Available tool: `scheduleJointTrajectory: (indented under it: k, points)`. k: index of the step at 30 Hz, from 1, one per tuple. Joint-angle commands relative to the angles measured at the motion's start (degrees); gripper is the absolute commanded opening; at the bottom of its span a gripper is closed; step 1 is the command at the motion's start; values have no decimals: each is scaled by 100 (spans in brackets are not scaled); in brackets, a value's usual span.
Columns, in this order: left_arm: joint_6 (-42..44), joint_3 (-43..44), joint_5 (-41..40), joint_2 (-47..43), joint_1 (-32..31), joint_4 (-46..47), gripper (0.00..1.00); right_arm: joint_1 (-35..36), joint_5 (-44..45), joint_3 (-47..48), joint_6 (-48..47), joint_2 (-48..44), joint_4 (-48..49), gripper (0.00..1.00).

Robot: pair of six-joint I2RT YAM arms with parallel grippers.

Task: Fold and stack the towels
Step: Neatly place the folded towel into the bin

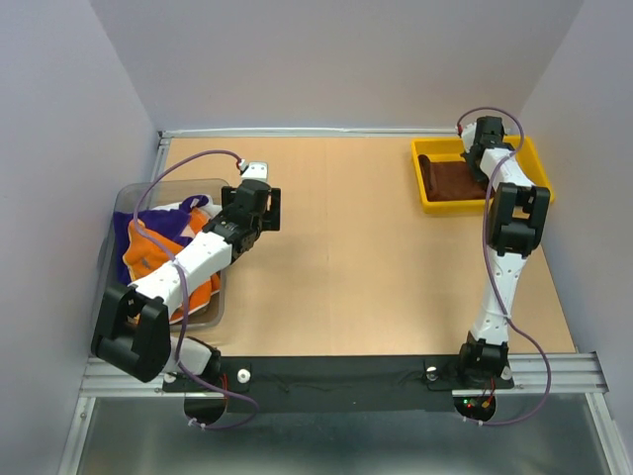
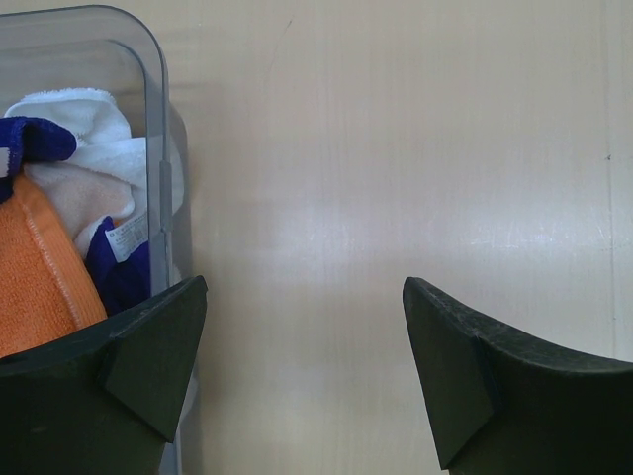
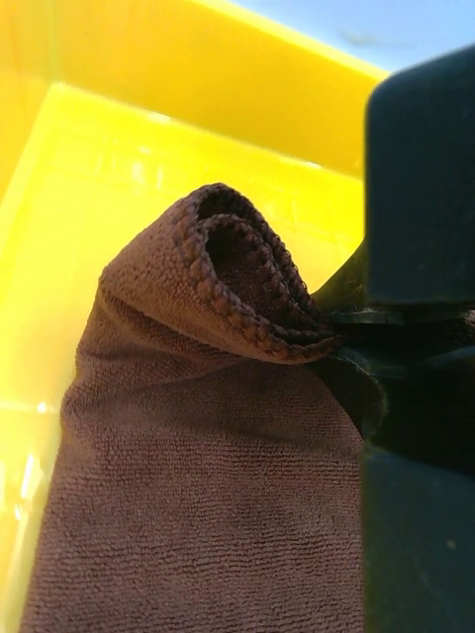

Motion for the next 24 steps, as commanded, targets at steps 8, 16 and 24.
scheduleJointTrajectory:
  k: [8,16,24]
  points:
    - [54,-7,-123,7,31,167,92,-43,575,269,-163,-26,640,1]
    - [54,-6,-140,42,31,159,92,-78,803,278,-172,36,851,1]
    - [54,2,-158,42,22,150,92,-96,1146,339,-23,177,1105,14]
